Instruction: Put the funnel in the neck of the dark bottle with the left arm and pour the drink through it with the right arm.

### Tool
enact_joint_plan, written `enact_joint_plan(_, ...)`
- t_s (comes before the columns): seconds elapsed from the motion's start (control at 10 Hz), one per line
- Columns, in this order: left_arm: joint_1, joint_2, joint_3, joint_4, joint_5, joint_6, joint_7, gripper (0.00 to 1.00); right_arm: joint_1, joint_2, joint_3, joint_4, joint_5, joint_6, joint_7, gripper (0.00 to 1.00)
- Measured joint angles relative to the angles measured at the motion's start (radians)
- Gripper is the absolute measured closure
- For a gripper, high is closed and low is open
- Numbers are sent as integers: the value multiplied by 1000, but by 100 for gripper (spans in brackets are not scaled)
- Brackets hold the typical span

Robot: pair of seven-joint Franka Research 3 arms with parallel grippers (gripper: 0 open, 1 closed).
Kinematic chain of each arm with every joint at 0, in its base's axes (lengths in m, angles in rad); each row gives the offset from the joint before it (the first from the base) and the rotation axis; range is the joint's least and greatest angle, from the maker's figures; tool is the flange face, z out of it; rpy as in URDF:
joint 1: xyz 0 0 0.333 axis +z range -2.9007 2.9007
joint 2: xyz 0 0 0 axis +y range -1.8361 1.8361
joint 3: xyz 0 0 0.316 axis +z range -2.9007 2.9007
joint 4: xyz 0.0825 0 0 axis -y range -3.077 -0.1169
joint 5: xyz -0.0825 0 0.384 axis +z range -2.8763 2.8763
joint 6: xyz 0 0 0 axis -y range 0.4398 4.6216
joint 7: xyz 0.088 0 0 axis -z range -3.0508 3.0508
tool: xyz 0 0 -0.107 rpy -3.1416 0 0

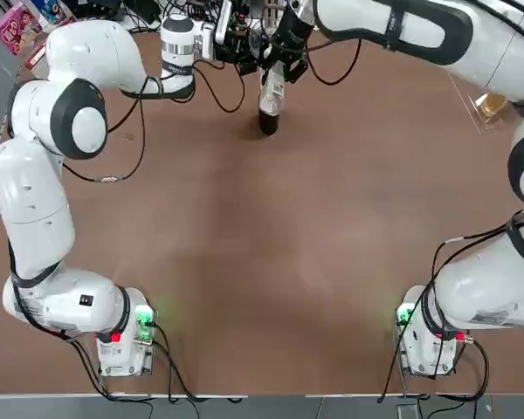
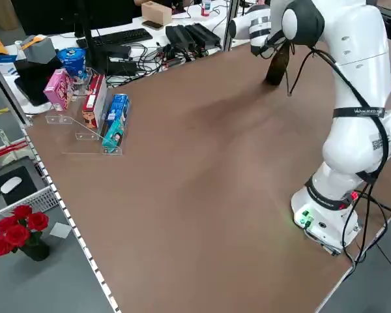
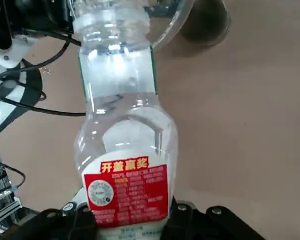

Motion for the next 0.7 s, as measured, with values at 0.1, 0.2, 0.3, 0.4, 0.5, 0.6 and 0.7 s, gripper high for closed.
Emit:
enact_joint_plan(0.1, 0, 0, 0, 0, 0, 1, 0, 75, 1, 11, 1, 13, 0, -6, 10, 60)
enact_joint_plan(0.2, -1, 0, 0, 0, 0, 2, 0, 75, 3, 20, 1, 23, 0, -8, 17, 60)
enact_joint_plan(0.3, -2, 0, 0, 0, 0, 4, 0, 75, 5, 26, 2, 28, 0, -9, 30, 60)
enact_joint_plan(0.4, -3, 0, 0, 0, 0, 5, 0, 75, 9, 32, 4, 36, 0, -9, 43, 60)
enact_joint_plan(0.5, -3, 0, 0, 0, 0, 6, 0, 75, 15, 39, 4, 42, 0, -10, 58, 60)
enact_joint_plan(0.6, -3, 0, 0, 0, 0, 6, 0, 75, 19, 45, 4, 46, 0, -10, 72, 60)
enact_joint_plan(0.7, -3, 0, 0, 1, 0, 6, 0, 75, 20, 50, 4, 51, 0, -10, 79, 60)
